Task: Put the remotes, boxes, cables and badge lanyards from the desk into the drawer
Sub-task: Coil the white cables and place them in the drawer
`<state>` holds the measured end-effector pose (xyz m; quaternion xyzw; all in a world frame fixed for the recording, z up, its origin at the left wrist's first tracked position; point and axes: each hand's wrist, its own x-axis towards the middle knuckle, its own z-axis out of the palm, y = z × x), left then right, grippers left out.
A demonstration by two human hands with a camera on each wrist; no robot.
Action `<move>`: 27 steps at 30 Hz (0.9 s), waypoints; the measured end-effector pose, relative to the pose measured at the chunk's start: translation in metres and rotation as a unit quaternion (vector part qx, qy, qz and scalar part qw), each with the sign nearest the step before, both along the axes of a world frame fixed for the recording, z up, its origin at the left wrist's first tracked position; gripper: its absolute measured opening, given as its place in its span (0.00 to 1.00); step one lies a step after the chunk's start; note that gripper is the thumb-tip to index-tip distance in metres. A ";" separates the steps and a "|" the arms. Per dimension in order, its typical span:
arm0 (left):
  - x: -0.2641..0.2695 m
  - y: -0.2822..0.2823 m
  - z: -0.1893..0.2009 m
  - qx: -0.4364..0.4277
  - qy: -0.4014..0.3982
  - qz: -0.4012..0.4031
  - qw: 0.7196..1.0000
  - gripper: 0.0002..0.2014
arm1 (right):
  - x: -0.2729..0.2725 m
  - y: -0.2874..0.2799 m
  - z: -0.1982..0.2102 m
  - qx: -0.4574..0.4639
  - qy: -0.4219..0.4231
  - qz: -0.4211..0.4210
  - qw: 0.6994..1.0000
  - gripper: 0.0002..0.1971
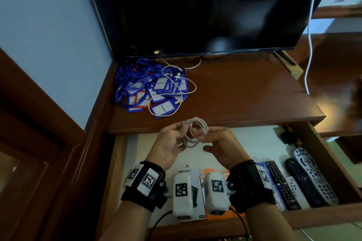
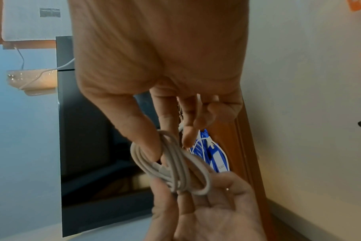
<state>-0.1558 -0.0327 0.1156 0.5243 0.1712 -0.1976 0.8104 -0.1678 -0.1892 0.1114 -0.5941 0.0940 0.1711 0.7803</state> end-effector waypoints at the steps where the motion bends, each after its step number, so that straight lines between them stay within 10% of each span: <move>1: 0.000 0.000 0.000 -0.005 -0.002 -0.008 1.000 0.13 | 0.000 0.000 0.000 0.011 0.002 -0.001 1.000 0.10; 13: 0.001 -0.007 0.006 -0.095 -0.102 -0.133 0.981 0.18 | 0.011 0.007 -0.004 0.060 0.040 -0.070 0.995 0.09; 21: 0.004 -0.017 0.011 0.138 -0.099 -0.046 0.984 0.12 | 0.023 -0.020 -0.001 0.034 0.008 -0.087 0.996 0.10; 27: 0.010 -0.033 0.005 0.429 -0.205 0.032 0.879 0.06 | 0.027 -0.035 -0.009 0.029 -0.027 -0.086 0.996 0.11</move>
